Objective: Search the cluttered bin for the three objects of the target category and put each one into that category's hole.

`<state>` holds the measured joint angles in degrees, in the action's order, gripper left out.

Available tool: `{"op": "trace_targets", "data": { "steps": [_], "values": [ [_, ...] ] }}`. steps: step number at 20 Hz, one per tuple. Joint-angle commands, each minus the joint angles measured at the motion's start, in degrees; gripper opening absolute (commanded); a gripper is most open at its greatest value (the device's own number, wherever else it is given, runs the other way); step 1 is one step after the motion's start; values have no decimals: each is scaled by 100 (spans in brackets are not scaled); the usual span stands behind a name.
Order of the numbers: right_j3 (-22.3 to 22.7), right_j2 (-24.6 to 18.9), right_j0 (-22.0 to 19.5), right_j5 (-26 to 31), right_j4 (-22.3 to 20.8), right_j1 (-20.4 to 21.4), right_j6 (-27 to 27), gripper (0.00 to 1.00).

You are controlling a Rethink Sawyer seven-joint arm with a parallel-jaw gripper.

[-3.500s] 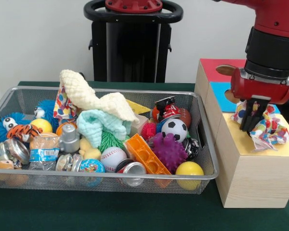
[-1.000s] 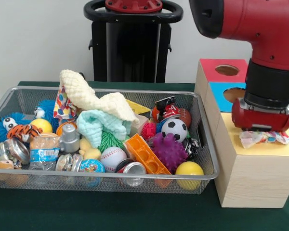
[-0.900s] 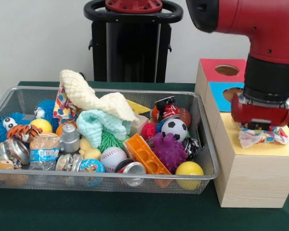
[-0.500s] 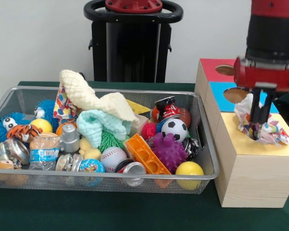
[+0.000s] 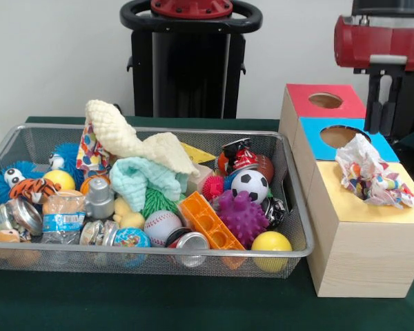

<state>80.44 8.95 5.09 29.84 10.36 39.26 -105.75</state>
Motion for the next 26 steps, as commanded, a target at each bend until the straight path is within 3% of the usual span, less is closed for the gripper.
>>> {"op": "trace_targets", "data": {
  "steps": [1,11,17,26],
  "values": [
    [564,-519,-72,39,-324,-124,-249,0],
    [141,-617,52,-587,-144,-696,-653,0],
    [-68,-538,-78,-596,-127,-521,-584,0],
    [-289,-217,81,-705,-84,-489,-863,0]
  ]
}}
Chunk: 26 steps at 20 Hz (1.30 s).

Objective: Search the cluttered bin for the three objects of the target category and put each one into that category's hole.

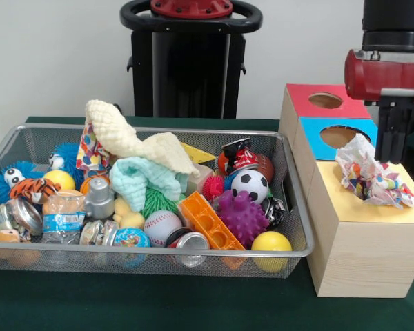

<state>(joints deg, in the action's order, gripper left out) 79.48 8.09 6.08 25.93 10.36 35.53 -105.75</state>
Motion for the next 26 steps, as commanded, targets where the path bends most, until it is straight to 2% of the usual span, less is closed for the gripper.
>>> {"op": "trace_targets", "data": {
  "steps": [1,6,10,19,23,26],
  "values": [
    [-216,-92,27,-257,-81,-129,-896,0],
    [-334,15,177,23,-39,-123,-987,0],
    [-372,-168,9,-121,-9,-316,-853,0],
    [-497,-138,-25,-546,-99,-649,-868,0],
    [-707,252,76,-495,-222,-907,-906,0],
    [-678,242,32,-611,-230,-962,-849,0]
  ]
}}
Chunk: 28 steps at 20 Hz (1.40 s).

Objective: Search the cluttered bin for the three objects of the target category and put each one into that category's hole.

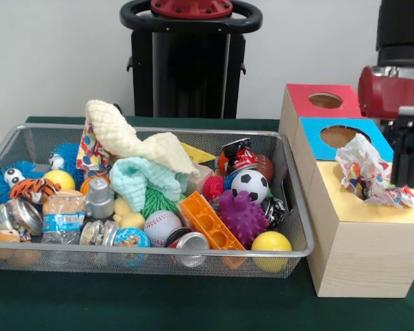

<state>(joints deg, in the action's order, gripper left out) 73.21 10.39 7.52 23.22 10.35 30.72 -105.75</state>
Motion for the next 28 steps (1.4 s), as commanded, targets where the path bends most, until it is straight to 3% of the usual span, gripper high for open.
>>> {"op": "trace_targets", "data": {
  "steps": [1,9,16,22,28],
  "values": [
    [-48,2,-124,-357,-222,-485,-830,0],
    [-103,-100,-145,-211,-116,-529,-736,0],
    [269,-226,-27,203,66,-141,-852,0],
    [582,-637,-258,359,177,120,-632,0],
    [609,-700,-393,269,-59,-138,-406,0]
  ]
}}
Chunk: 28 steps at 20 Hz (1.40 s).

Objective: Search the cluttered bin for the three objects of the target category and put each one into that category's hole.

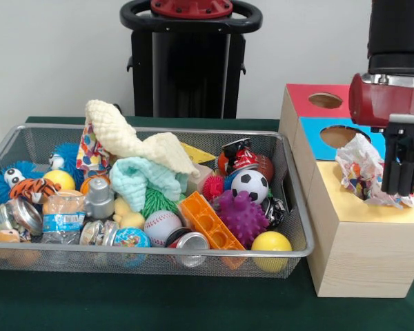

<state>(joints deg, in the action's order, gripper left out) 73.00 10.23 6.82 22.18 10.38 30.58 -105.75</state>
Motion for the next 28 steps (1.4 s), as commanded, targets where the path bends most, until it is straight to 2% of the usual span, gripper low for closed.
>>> {"op": "trace_targets", "data": {
  "steps": [1,8,12,18,23,28],
  "values": [
    [636,-676,-333,315,-92,-152,-408,0],
    [430,-520,-151,327,-113,-309,-586,0],
    [333,-292,50,645,-128,-430,-710,0],
    [299,-262,201,830,-67,-430,-779,0],
    [263,-439,74,878,-33,-559,-617,0],
    [246,-626,-184,1284,40,-542,-397,0]
  ]
}}
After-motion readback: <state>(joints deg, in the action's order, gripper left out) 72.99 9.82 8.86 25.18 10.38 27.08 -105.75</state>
